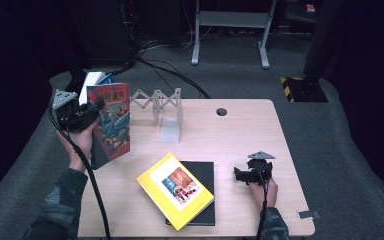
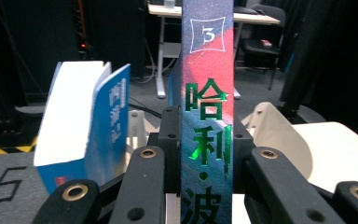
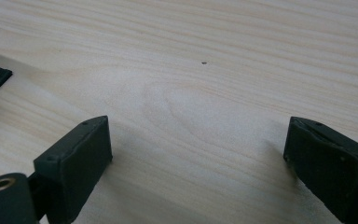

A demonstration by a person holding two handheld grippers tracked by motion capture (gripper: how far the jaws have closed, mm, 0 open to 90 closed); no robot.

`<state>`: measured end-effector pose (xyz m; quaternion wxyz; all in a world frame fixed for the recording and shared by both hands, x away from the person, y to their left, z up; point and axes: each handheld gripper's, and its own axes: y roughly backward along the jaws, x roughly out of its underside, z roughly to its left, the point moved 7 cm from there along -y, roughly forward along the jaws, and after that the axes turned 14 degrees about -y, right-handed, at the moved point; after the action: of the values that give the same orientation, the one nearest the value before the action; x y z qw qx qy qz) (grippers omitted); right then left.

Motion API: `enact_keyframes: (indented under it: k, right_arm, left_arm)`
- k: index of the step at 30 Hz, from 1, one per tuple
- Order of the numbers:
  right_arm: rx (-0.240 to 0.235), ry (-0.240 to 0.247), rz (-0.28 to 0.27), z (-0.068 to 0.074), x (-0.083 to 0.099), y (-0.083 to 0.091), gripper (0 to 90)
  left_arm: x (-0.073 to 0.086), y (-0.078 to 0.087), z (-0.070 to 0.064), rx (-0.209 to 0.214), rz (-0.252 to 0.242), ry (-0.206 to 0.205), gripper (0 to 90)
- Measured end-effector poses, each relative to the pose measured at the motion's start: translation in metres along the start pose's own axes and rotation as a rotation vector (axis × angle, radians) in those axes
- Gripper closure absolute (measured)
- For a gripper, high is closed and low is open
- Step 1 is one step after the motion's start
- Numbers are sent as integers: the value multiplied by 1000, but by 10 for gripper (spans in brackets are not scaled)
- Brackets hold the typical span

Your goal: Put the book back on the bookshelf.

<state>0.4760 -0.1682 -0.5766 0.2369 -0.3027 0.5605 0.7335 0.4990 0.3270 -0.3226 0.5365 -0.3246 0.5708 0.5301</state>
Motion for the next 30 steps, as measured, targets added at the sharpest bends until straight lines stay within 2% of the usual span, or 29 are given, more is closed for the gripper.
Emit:
enact_keyframes:
  k: [3,7,12,15,30]
  right_arm:
    - [0,2,1,0,0,0,67]
    - [0,3,0,0,0,0,67]
    - [0,2,-1,0,0,0,67]
    - [0,4,0,0,0,0,68]
    - [0,3,2,0,0,0,70]
  left_arm:
    - [2,-1,4,-38,-1,-14,745]
    - [4,-2,7,-58,0,-22,745]
    - [6,-5,12,-100,-1,-29,745]
    - [8,-9,15,-133,3,-46,745]
    - [17,-31,25,-199,3,-38,745]
